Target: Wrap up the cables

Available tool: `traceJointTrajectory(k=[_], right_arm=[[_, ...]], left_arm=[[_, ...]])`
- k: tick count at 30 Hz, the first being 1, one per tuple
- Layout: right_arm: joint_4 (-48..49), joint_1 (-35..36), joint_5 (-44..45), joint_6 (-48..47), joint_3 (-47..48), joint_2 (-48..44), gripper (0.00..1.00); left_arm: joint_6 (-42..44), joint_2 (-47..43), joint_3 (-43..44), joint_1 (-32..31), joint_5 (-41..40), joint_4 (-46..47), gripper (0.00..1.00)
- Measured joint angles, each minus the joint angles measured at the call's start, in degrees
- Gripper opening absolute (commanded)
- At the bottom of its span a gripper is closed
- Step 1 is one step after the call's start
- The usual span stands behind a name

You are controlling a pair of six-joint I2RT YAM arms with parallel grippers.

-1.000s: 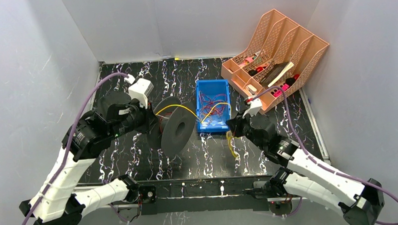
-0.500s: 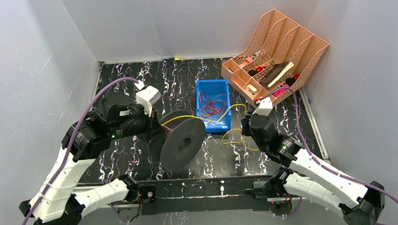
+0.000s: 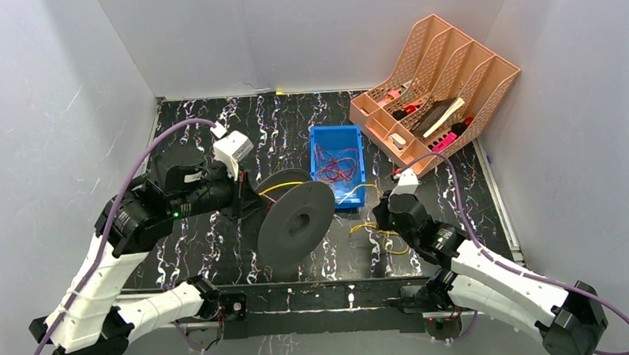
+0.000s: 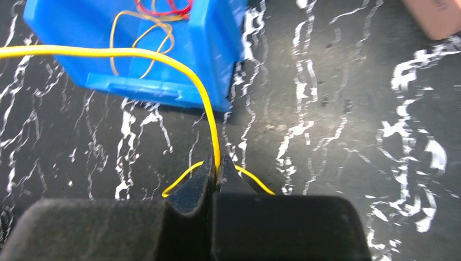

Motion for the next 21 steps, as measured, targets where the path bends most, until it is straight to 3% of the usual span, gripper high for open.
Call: traceJointTrajectory(k=[11,21], right_arm=[[13.3,0.9,-17.9,1.6,-4.0,6.4,0.00],[24.9,9.8,-23.4,6.7,-4.0,13.4,0.00]], left_arm=[[-4.5,-1.7,-0.9,0.0,-9.4,7.9,0.00],[-6.2,-2.2,-4.0,0.0,-18.1,14.6,0.00]])
